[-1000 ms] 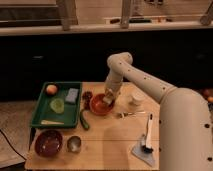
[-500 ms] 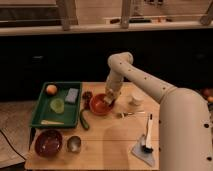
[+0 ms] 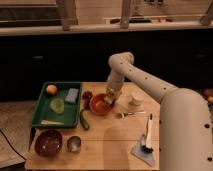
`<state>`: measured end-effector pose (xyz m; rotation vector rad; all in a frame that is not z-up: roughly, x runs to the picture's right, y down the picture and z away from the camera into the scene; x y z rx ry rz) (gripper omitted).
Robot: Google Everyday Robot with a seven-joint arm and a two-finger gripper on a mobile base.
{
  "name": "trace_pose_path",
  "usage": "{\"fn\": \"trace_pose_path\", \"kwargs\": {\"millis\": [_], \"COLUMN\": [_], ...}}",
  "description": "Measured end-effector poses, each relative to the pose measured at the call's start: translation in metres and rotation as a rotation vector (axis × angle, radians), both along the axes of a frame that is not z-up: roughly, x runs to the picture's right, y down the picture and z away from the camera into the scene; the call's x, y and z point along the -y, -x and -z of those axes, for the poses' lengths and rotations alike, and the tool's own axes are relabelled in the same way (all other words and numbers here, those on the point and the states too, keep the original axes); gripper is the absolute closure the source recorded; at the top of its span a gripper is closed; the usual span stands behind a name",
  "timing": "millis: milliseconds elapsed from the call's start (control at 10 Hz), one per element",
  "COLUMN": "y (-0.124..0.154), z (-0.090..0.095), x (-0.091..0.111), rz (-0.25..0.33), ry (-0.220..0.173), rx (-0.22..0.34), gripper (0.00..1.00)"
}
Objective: Place eraser in red bowl
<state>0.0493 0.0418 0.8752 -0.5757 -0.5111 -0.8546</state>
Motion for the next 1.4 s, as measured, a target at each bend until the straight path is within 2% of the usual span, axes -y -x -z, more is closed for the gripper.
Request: {"fn": "trace_pose_path", "kwargs": {"millis": [900,1000,1400], "y": [0.037,0.04,0.047], "z": [-0.005,-0.004,-0.003], "x": [-0.01,-0.01,-0.01], "rz": [0.096,0.102,0.115], "ry": [0.029,0.03,0.039], "rx": [0.057,0.06,0.077], "gripper": [1.0,0.95,0.57]}}
